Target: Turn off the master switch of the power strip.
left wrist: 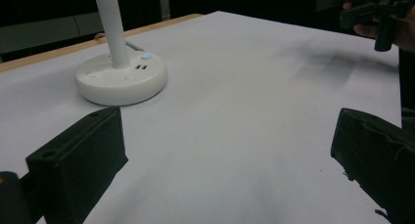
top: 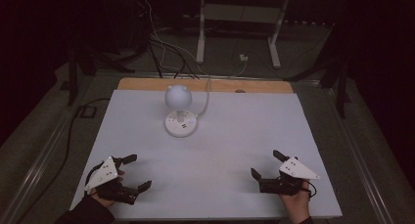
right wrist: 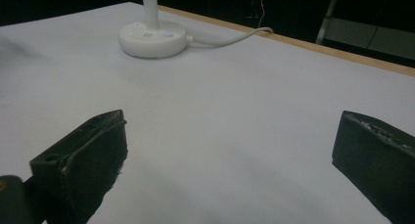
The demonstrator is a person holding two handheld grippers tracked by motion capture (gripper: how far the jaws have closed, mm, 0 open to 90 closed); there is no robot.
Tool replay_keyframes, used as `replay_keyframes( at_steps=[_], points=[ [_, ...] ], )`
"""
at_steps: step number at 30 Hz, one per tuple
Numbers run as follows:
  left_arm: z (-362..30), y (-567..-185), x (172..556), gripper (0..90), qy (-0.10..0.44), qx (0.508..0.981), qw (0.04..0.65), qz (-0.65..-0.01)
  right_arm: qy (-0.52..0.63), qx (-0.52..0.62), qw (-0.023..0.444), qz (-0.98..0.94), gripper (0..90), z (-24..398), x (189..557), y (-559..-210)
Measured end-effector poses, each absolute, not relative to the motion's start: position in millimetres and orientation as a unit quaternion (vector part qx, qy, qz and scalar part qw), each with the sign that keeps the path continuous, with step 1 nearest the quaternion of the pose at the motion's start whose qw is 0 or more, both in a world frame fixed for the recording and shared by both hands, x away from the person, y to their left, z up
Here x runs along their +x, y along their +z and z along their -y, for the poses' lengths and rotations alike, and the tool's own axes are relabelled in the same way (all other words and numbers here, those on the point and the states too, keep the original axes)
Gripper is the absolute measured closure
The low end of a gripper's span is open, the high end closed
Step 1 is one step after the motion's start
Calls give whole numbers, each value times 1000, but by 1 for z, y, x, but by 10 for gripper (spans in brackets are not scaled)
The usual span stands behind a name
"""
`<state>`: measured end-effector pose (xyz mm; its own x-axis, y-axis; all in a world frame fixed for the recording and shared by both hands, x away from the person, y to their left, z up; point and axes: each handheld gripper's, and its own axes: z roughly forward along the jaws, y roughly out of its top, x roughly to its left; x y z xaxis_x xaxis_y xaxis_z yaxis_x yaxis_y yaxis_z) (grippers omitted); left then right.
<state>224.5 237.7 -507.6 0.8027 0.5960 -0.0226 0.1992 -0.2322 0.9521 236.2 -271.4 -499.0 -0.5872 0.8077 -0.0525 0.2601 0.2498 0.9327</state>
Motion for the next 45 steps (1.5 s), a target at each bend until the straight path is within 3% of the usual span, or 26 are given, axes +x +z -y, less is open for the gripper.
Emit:
replay_keyframes(
  at_steps=[20, 45],
  points=[
    [-238, -507, 225, 4, 175, 761, 568, -258, 482, 369, 266, -749, 1, 268, 238, -500],
    [-238, -505, 223, 4, 171, 759, 574, -256, 487, 353, 249, -759, 1, 241, 266, -462]
  ],
)
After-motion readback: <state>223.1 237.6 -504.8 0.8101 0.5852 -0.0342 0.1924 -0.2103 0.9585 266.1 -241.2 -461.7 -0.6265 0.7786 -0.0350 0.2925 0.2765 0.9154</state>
